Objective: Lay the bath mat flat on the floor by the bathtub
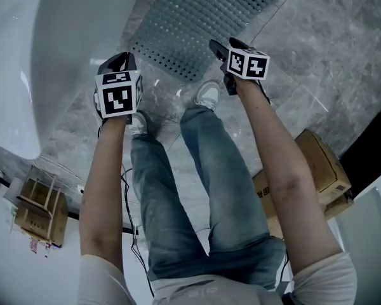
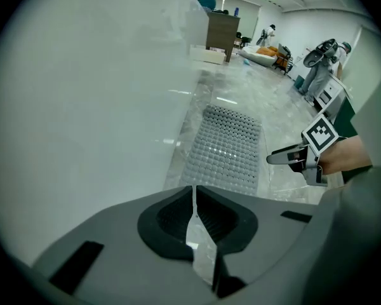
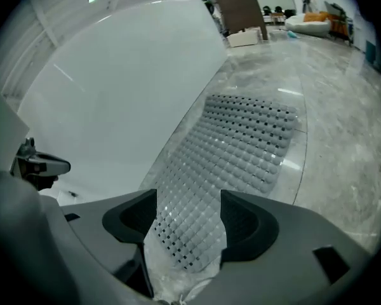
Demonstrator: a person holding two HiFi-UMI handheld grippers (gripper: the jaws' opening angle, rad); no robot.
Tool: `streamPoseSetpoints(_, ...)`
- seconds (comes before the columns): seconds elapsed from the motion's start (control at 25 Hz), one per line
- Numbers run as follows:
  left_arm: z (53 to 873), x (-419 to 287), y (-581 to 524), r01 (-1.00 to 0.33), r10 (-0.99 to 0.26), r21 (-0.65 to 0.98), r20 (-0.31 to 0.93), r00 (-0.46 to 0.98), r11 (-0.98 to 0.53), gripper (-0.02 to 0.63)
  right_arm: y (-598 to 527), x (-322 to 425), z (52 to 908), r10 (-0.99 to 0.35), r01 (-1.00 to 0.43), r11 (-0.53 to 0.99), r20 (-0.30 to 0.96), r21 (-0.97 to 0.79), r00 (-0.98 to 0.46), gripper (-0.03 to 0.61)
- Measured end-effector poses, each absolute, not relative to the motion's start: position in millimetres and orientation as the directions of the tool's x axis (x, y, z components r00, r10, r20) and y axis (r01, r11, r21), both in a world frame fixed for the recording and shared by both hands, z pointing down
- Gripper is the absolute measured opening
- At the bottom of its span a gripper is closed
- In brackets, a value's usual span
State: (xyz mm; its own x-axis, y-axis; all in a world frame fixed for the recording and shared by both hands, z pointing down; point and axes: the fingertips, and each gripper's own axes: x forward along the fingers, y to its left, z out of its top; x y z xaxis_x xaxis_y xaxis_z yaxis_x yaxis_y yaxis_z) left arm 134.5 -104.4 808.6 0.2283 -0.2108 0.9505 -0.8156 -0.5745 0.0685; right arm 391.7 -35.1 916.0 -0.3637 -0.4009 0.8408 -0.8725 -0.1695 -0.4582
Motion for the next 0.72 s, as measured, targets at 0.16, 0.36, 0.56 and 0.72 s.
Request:
streamPoseSetpoints(0.16,810,88,-67,-0.855,-0.191,0.107,0.954,0.232,-0.507,0.023,-18,339,922,-0.318,-0.895,-0.059,0.858,-0.442,-0.403,0.322)
streamPoseSetpoints(0.36,815,19,-13,-0.923,-0.148,0.180,0.959,0.242,-0.340,0.017,3,281,938,-0.200,-0.915,0.048,0.893,-0.401,-0.403,0.322)
streamPoseSetpoints(0.56,820,-43,51,-0.952,-0.132,0.214,0.960,0.246,-0.217,0.017,25,219,950,-0.105,-0.905,0.181,0.907,-0.385,-0.407,0.322)
streamPoseSetpoints(0.72,829,-80,90,-0.962,-0.129,0.231,0.960,0.250,-0.142,0.017,34,181,959,-0.058,-0.894,0.264,0.919,-0.362,-0.389,0.322)
